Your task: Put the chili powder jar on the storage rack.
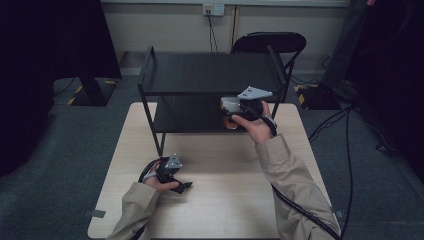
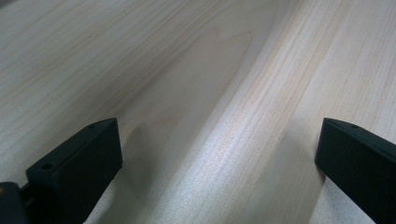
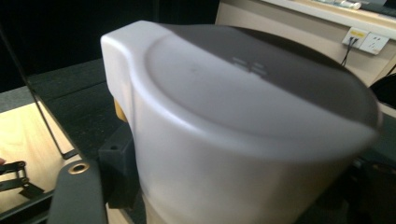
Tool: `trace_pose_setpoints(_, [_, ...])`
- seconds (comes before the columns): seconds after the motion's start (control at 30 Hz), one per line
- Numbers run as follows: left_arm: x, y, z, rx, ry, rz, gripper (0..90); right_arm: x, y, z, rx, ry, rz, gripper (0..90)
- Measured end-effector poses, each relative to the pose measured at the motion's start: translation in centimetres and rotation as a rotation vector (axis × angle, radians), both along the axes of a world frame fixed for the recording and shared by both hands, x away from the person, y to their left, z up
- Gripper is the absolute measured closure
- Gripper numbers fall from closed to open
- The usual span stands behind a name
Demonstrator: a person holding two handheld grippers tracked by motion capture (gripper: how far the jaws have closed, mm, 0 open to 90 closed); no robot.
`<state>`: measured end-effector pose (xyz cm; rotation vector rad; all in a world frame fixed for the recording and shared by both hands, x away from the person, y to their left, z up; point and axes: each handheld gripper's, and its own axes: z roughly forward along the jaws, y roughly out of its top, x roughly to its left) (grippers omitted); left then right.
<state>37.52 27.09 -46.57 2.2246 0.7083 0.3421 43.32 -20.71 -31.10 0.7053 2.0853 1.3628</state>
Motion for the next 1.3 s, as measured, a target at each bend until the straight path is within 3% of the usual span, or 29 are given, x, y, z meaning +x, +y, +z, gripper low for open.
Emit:
trace_pose_setpoints(0.4, [0.0,0.0,0.0,-0.001,-0.001,0.000,0.0,-0.4,0.4,-0.5,-0.005,-0.030,-0.025,20.8])
trace_pose_setpoints(0.63, [0.0,0.0,0.0,-0.001,-0.001,0.000,0.0,-0.6,0.7,-0.6,-0.002,-0.039,-0.046,12.4])
trace_pose_setpoints(0.97, [0.0,0.0,0.0,-0.001,-0.001,0.000,0.0,-0.4,0.1,-0.4,0.009,0.000,-0.024,1.4])
trace_pose_setpoints(1.3, [0.0,0.0,0.0,-0.002,-0.002,-0.001,0.0,-0.6,-1.0,-0.2,0.018,-0.011,0.008,0.0])
